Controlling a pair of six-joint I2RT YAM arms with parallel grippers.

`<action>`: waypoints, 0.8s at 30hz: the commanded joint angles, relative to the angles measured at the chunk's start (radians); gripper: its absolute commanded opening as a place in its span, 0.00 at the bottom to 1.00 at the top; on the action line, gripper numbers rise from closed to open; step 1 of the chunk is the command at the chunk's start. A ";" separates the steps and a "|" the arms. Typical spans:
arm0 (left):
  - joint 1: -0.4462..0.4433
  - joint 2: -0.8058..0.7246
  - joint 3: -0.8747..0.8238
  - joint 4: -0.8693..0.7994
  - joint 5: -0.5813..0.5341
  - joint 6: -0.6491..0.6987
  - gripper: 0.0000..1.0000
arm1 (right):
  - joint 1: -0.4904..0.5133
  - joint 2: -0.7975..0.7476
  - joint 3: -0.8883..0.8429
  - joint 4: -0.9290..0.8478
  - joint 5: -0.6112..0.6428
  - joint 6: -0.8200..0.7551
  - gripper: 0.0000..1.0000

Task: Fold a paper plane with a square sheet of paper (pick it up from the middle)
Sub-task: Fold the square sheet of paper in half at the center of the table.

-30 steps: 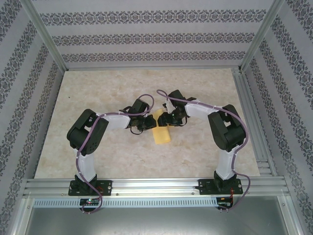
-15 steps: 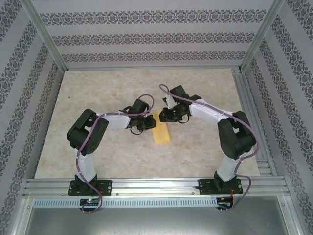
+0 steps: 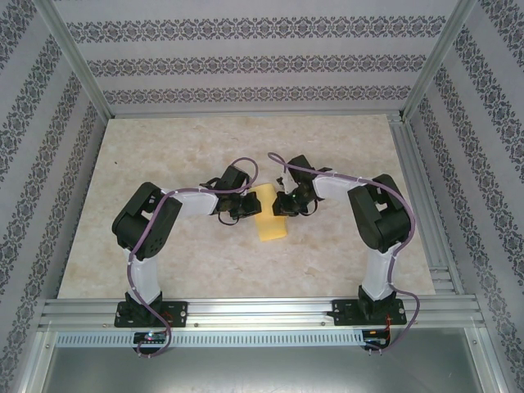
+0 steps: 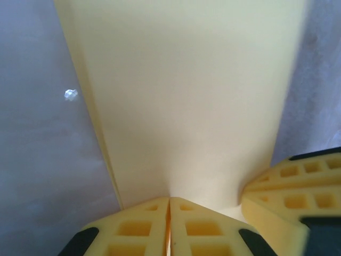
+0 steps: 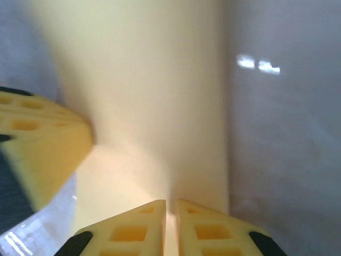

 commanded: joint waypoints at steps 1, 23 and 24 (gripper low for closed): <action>-0.022 0.076 -0.048 -0.127 -0.066 0.030 0.10 | -0.008 0.031 -0.025 0.031 0.002 0.017 0.13; -0.024 0.075 -0.049 -0.136 -0.063 0.050 0.09 | -0.025 0.081 0.055 0.062 -0.007 0.071 0.13; -0.024 0.075 -0.049 -0.134 -0.064 0.050 0.09 | -0.024 0.083 0.068 0.048 0.000 0.071 0.13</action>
